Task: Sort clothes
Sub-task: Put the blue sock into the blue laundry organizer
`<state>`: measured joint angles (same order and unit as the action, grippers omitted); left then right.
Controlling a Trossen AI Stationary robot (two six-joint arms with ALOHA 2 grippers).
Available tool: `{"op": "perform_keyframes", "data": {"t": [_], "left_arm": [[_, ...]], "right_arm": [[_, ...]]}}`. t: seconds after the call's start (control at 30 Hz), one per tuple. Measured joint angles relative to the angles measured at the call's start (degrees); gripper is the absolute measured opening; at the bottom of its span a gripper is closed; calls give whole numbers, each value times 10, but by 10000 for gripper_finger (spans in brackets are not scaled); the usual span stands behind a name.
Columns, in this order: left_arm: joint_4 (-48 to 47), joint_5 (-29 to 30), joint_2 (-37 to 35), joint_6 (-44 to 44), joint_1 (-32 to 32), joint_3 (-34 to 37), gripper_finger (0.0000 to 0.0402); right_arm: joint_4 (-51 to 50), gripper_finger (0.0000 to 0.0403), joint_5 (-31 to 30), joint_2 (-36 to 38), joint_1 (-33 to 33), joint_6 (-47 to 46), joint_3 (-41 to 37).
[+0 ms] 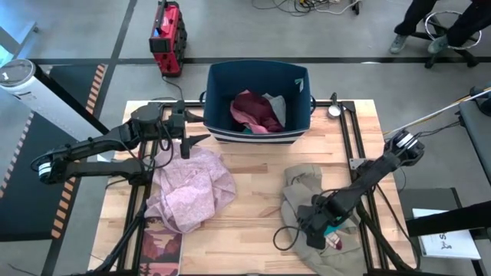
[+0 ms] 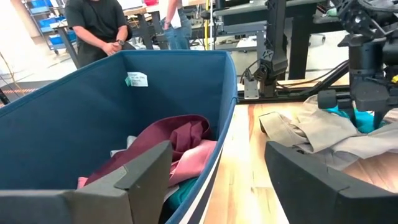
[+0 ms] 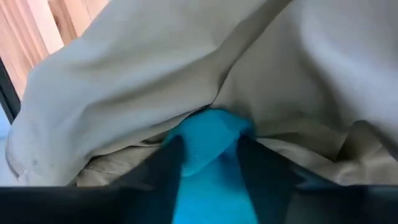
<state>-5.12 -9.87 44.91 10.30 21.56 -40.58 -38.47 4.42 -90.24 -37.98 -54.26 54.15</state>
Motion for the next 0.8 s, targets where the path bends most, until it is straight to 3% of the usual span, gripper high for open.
{"op": "perform_keyframes", "data": {"t": [0.13,0.2,0.53,0.8], "left_arm": [[0,0,0,-5,0,0,240],[0,0,-1,-5,0,0,237],[0,0,-2,-3,0,0,225],[0,0,-1,2,0,0,229]], "right_arm": [[-32,36,-13,-7,0,46,35],[-41,12,-16,-7,0,65,52],[-186,2,-41,6,3,100,184],[-292,1,-204,16,27,177,311]]}}
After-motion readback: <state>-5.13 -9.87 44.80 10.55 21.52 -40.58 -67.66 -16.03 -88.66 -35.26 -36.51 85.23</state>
